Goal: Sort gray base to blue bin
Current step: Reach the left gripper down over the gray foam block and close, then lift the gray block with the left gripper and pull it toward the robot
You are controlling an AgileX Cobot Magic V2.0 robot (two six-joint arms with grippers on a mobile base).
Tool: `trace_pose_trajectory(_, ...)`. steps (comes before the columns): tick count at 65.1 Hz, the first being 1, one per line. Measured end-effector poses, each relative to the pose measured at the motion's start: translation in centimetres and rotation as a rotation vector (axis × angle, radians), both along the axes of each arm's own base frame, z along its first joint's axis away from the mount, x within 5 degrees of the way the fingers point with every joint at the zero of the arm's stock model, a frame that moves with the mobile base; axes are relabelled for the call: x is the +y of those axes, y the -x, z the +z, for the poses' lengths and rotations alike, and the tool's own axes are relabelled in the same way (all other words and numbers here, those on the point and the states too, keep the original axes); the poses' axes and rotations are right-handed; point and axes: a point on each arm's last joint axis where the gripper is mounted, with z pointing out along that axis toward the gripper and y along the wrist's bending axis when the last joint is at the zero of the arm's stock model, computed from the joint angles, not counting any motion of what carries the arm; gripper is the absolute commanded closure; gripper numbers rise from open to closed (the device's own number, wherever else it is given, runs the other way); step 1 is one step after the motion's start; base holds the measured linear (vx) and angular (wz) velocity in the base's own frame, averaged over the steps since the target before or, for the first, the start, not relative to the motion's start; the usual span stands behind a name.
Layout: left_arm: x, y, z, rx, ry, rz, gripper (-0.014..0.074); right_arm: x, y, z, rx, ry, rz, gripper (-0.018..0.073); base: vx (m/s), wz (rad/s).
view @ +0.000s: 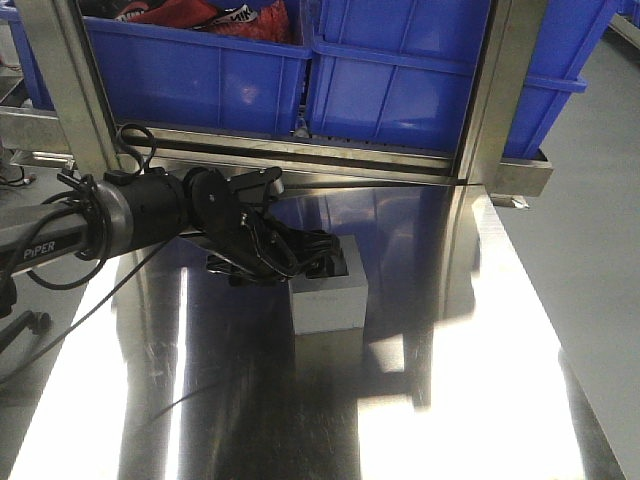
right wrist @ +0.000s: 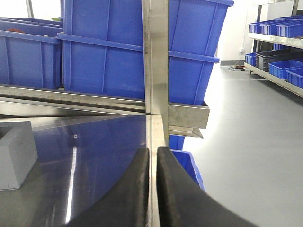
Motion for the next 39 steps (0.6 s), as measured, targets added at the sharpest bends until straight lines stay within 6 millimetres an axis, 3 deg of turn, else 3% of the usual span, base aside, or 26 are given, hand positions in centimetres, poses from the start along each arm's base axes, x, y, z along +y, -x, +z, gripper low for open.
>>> trace_pose_trajectory(19,-0.1,-0.1,-0.24,0.012,-0.001,-0.002,0.0026,0.0,0.0,0.0,0.0,0.0,0.0,0.0564,0.0,0.0)
trace_pose_trajectory(27,-0.12,-0.1,-0.21,0.013,0.002,0.001,0.0126,0.0,0.0,0.0,0.0,0.0,0.0,0.0564,0.0,0.0)
trace_pose_trajectory(39,-0.19,-0.15,-0.02,0.013,0.012,0.005,0.0361,0.0,0.0,0.0,0.0,0.0,0.0,0.0564,0.0,0.0)
